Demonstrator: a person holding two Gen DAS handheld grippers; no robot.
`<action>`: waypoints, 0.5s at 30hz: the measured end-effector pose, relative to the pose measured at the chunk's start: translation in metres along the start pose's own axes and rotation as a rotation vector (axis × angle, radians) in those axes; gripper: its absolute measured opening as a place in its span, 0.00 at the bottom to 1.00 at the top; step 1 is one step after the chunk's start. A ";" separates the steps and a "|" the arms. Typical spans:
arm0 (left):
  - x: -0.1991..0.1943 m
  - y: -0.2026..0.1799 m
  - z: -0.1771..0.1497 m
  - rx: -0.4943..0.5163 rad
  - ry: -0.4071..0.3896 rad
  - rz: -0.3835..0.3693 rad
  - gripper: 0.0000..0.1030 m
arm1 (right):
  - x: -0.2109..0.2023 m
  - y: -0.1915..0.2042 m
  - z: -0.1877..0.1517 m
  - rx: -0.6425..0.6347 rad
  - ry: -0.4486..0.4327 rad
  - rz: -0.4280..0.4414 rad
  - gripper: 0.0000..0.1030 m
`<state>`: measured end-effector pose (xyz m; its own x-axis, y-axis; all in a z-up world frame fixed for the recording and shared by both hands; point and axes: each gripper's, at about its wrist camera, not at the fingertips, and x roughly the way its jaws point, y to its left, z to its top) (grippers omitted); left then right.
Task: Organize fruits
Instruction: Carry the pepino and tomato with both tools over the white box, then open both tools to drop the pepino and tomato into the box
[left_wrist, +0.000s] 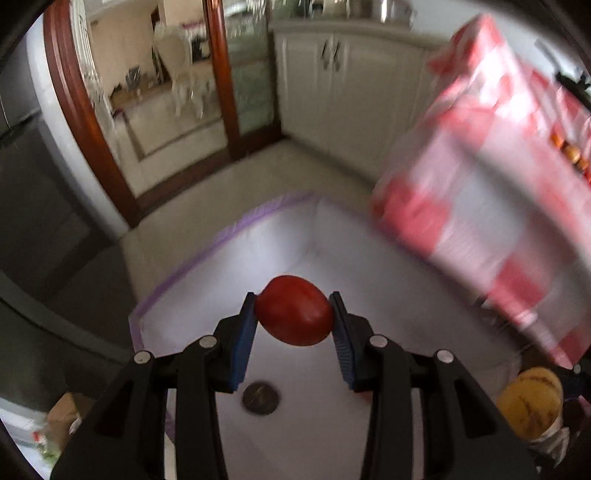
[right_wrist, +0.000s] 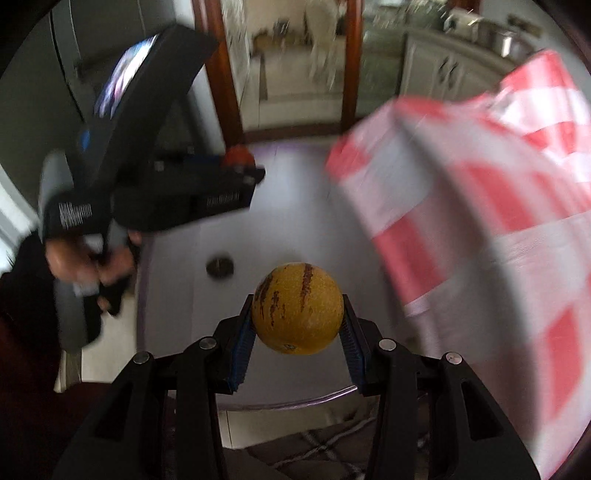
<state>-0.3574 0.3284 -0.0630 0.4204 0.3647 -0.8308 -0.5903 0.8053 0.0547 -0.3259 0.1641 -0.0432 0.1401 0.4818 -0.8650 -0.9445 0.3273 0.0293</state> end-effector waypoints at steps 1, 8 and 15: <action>0.015 0.000 -0.004 0.018 0.055 0.022 0.38 | 0.012 0.004 -0.002 -0.012 0.039 0.002 0.42; 0.074 0.000 -0.024 0.081 0.263 0.091 0.39 | 0.062 0.040 -0.010 -0.127 0.220 0.078 0.42; 0.083 0.004 -0.032 0.089 0.287 0.091 0.40 | 0.091 0.068 -0.020 -0.200 0.302 0.078 0.43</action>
<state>-0.3468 0.3474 -0.1497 0.1489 0.3006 -0.9420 -0.5485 0.8178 0.1743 -0.3830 0.2138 -0.1299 -0.0006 0.2276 -0.9738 -0.9925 0.1192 0.0284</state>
